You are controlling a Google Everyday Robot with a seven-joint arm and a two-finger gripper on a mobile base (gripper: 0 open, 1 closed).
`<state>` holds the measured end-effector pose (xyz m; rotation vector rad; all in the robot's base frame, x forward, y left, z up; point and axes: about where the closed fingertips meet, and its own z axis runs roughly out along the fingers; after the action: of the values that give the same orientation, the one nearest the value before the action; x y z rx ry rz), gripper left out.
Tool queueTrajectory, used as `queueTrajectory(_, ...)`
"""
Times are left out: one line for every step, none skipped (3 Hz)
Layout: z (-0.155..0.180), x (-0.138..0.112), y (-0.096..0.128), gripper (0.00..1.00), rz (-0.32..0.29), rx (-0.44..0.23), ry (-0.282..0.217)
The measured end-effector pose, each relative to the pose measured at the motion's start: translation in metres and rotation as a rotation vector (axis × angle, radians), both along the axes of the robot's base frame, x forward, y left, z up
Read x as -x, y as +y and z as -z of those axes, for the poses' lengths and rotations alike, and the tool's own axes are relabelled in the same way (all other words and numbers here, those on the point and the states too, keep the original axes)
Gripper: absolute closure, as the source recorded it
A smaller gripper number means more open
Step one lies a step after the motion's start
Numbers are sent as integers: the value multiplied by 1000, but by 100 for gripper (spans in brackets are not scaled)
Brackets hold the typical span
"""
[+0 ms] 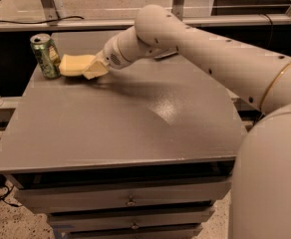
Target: Move sponge near green can
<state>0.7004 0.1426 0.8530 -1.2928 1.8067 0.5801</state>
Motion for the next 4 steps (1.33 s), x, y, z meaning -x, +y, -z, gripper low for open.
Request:
queueTrajectory(4,-2,10,59,-21,1,10)
queueTrajectory(6,-1,15,35,-36,3,16)
queueTrajectory(8,0,18,12,-45,6,20)
queueTrajectory(9,1,19,0,-53,8,21)
